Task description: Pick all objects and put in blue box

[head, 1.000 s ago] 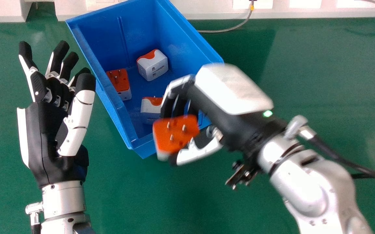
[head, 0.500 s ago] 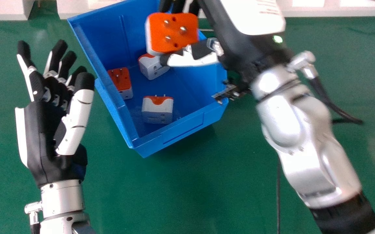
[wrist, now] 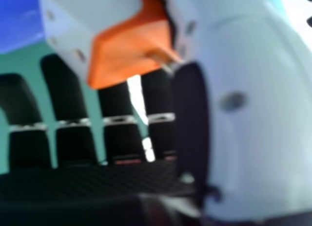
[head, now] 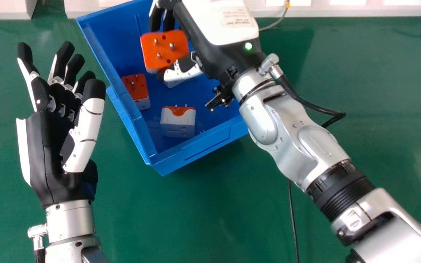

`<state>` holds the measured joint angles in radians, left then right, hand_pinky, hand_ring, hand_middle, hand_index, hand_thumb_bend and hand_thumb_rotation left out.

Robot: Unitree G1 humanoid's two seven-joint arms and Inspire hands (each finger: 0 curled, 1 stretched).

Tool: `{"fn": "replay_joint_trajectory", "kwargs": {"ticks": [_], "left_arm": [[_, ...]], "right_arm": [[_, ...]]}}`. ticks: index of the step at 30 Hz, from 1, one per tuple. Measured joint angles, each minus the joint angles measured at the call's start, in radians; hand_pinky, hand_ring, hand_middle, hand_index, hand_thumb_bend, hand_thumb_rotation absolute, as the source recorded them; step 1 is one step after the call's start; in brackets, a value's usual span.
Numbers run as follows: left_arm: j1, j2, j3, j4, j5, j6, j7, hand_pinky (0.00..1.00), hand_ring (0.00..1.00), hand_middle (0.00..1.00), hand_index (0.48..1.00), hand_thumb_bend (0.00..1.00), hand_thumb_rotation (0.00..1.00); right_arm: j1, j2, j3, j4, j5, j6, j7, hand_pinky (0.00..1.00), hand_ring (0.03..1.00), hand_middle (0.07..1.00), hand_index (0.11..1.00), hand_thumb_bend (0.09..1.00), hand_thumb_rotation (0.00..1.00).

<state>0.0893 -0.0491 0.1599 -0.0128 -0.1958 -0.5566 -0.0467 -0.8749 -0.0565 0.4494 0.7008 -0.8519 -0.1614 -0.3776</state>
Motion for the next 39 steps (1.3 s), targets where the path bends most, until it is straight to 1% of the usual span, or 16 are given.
{"fn": "replay_joint_trajectory", "kwargs": {"ticks": [2,3,5,6,7,8,10,12,13,14,15,20,31,35,37,39], "left_arm": [[0.000,0.000,0.001,0.001,0.001,0.000,0.000,0.86,0.89,0.91,0.884,0.65,0.45],[0.000,0.000,0.001,0.002,0.001,0.000,0.000,0.86,0.89,0.91,0.884,0.65,0.45],[0.000,0.000,0.000,0.003,0.001,0.000,0.000,0.86,0.90,0.91,0.885,0.65,0.45],[0.000,0.000,0.000,0.003,0.001,0.000,0.000,0.86,0.90,0.91,0.883,0.65,0.45],[0.000,0.000,0.001,0.003,0.001,0.000,0.001,0.86,0.89,0.91,0.881,0.65,0.46],[0.000,0.000,0.000,0.003,0.002,0.000,0.003,0.86,0.89,0.91,0.882,0.65,0.45],[0.000,-0.001,0.001,0.003,0.002,0.000,0.005,0.86,0.89,0.91,0.882,0.64,0.45],[0.000,-0.001,0.000,0.003,0.002,0.000,0.006,0.86,0.90,0.91,0.885,0.65,0.45],[0.000,-0.002,0.000,0.003,0.002,0.000,0.006,0.86,0.89,0.91,0.885,0.65,0.45],[0.000,-0.002,0.000,0.003,0.002,0.000,0.006,0.86,0.89,0.91,0.885,0.65,0.45],[0.000,-0.002,0.000,0.003,0.002,0.000,0.006,0.86,0.90,0.91,0.886,0.65,0.45],[0.000,-0.002,0.001,0.004,0.001,0.000,0.006,0.86,0.90,0.91,0.886,0.64,0.44],[-0.004,-0.007,0.000,0.006,0.001,0.000,0.007,0.86,0.90,0.91,0.886,0.65,0.44],[-0.002,-0.008,-0.010,0.004,0.001,0.000,0.006,0.87,0.91,0.92,0.889,0.65,0.44],[0.003,-0.008,-0.009,0.003,-0.001,0.000,0.006,0.87,0.91,0.92,0.889,0.65,0.44],[0.009,-0.007,-0.018,-0.002,-0.001,0.000,0.005,0.87,0.91,0.92,0.890,0.65,0.44]], "right_arm": [[-0.001,-0.003,0.002,0.003,-0.005,0.001,-0.016,0.37,0.423,0.491,0.519,0.516,0.00],[-0.003,-0.003,0.003,0.003,-0.006,0.001,-0.019,0.37,0.423,0.491,0.519,0.516,0.00],[-0.005,-0.011,0.014,-0.008,-0.022,0.025,-0.021,0.42,0.485,0.569,0.512,0.516,0.04],[-0.005,-0.017,0.021,-0.022,-0.031,0.044,-0.017,0.52,0.632,0.718,0.643,0.714,0.07],[-0.005,-0.023,0.027,-0.041,-0.046,0.067,-0.011,0.61,0.746,0.828,0.733,0.848,0.10],[-0.005,-0.028,0.036,-0.066,-0.064,0.092,-0.006,0.66,0.803,0.882,0.777,0.904,0.12],[-0.005,-0.034,0.043,-0.103,-0.075,0.128,0.007,0.69,0.840,0.916,0.805,0.939,0.13],[-0.005,-0.037,0.048,-0.133,-0.084,0.154,0.022,0.88,0.967,0.983,0.929,0.989,0.18],[-0.004,-0.038,0.051,-0.148,-0.085,0.162,0.033,0.93,0.983,0.992,0.963,0.995,0.19],[-0.004,-0.039,0.055,-0.160,-0.085,0.169,0.039,0.93,0.983,0.992,0.963,0.995,0.19],[-0.004,-0.039,0.057,-0.168,-0.086,0.176,0.042,0.97,0.994,0.997,0.985,0.999,0.20],[-0.004,-0.040,0.060,-0.190,-0.090,0.199,0.043,1.00,1.000,1.000,1.000,1.000,0.23],[0.038,-0.053,0.058,-0.259,-0.088,0.211,0.033,1.00,1.000,1.000,1.000,1.000,0.24],[0.124,-0.082,0.023,-0.402,-0.039,0.150,0.016,1.00,1.000,1.000,1.000,1.000,0.30],[0.168,-0.095,0.006,-0.463,-0.010,0.107,0.003,1.00,1.000,1.000,1.000,0.996,0.31],[0.240,-0.109,-0.025,-0.531,0.030,0.050,-0.019,1.00,1.000,1.000,1.000,0.984,0.42]]}}
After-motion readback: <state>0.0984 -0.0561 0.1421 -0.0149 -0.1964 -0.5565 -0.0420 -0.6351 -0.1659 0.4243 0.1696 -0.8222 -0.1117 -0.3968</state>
